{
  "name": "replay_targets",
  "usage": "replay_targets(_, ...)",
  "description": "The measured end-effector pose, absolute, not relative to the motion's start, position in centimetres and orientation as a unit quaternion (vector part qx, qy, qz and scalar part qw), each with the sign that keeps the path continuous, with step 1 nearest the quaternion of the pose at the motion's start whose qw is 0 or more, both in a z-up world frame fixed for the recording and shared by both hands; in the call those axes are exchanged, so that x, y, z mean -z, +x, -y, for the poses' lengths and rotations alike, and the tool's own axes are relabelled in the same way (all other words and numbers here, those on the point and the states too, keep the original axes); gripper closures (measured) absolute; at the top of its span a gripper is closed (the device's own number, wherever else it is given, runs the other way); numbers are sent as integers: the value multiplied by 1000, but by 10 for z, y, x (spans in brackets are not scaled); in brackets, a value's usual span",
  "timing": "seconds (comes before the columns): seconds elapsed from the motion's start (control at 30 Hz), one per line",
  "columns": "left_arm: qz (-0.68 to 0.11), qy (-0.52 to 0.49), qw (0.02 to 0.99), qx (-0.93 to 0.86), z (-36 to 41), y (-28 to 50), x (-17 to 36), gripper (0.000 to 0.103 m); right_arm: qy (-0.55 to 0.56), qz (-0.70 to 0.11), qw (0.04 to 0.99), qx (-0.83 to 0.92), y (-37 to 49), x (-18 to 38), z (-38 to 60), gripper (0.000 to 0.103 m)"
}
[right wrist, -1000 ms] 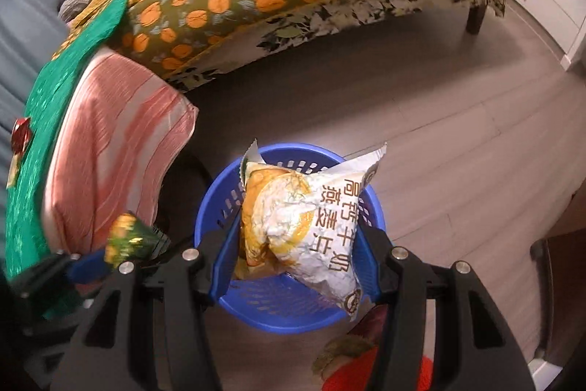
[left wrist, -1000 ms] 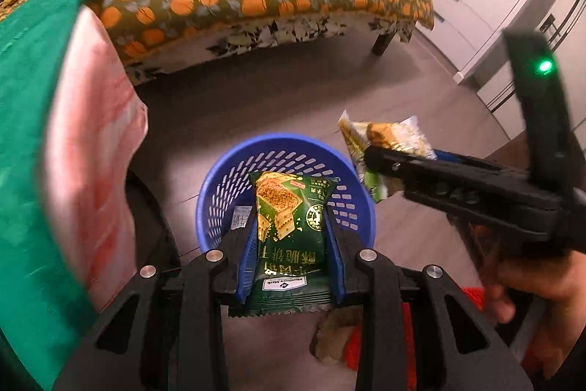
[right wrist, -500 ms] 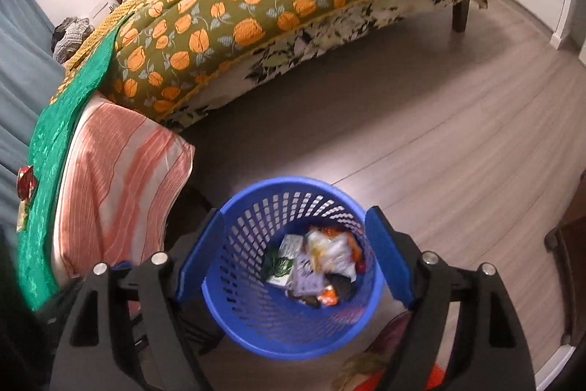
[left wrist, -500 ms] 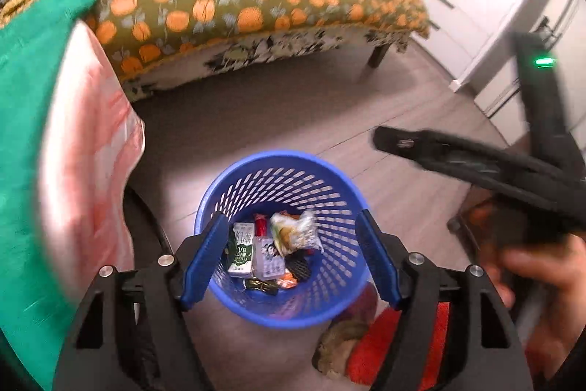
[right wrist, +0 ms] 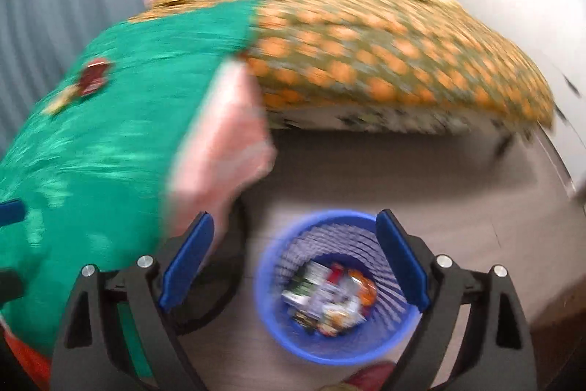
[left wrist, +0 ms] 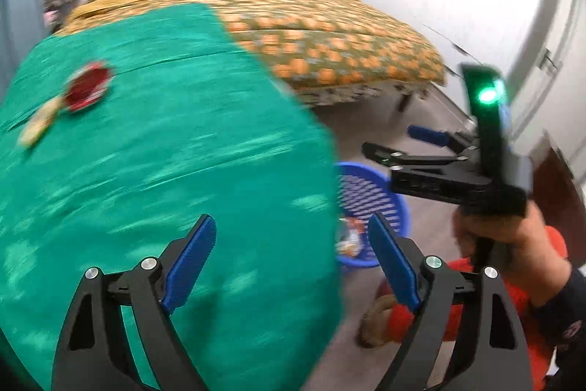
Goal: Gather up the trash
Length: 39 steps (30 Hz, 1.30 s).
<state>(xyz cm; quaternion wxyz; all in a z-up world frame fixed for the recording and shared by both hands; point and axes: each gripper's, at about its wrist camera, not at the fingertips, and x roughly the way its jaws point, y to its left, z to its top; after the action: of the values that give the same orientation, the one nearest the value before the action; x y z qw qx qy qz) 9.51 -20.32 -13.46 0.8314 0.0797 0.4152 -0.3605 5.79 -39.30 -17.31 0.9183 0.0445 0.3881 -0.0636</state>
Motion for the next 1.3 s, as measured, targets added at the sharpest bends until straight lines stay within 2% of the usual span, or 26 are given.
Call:
replay_targets(0.27, -429, 72, 865, 251, 75, 143, 145, 18, -15, -404, 914, -41, 133, 166, 264, 14)
replay_targets(0.4, -433, 75, 871, 219, 39, 163, 150, 16, -30, -409, 909, -72, 159, 171, 227, 14)
replay_targets(0.73, -438, 89, 867, 221, 11, 236, 152, 14, -29, -440, 893, -88, 175, 191, 212, 12)
replay_targets(1.07, -423, 132, 869, 219, 41, 355, 152, 14, -26, -440, 893, -90, 174, 192, 213, 11)
replay_targets(1.1, -423, 138, 869, 215, 45, 363, 154, 14, -27, -440, 893, -90, 174, 192, 213, 11)
replay_targets(1.3, -431, 168, 861, 213, 60, 385, 167, 34, -26, -440, 893, -91, 174, 192, 213, 11)
